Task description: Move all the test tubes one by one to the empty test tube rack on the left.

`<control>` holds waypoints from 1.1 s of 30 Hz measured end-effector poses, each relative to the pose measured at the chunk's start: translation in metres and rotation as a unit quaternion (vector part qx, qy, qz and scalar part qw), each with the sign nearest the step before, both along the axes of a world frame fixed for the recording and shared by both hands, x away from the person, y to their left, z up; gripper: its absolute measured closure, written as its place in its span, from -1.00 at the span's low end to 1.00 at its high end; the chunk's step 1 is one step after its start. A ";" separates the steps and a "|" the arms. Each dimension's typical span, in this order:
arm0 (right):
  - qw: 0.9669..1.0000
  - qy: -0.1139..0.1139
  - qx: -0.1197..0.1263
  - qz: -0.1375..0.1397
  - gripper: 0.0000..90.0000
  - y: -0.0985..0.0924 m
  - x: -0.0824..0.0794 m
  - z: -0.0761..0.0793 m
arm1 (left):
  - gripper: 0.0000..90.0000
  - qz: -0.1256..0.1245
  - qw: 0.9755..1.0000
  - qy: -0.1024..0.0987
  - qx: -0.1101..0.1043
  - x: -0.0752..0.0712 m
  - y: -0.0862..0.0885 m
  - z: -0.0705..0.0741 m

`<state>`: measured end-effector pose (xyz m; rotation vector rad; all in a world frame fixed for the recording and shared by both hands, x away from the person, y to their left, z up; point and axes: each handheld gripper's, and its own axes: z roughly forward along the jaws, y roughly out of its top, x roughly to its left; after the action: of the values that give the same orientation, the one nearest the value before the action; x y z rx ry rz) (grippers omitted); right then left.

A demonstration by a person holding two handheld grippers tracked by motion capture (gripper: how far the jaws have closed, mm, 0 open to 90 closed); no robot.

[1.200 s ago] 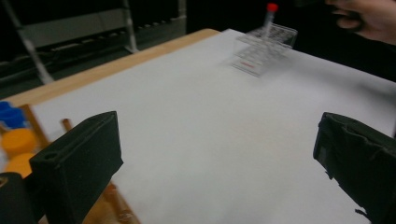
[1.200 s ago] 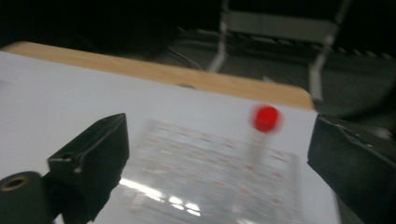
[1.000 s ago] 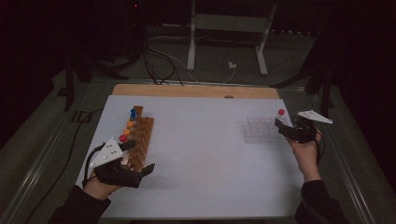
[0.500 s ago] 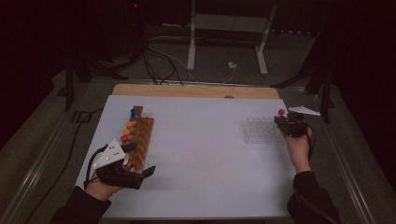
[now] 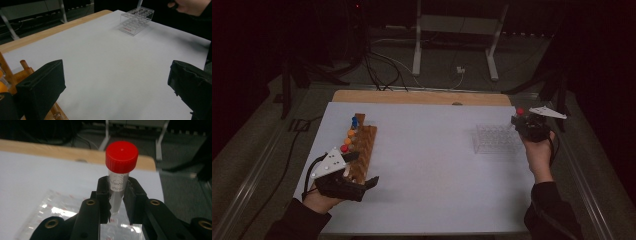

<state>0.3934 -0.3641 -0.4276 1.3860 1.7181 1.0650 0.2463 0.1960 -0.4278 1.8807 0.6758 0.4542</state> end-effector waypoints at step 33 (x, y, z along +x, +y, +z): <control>0.961 0.012 -0.038 0.272 0.66 0.147 -0.093 -0.008 | -0.96 -0.081 0.996 0.004 0.026 0.011 -0.074 0.008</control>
<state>0.3000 -0.2172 -0.4356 0.8930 2.2014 1.2518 0.2570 0.1221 -0.4200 1.9693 0.5157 0.3632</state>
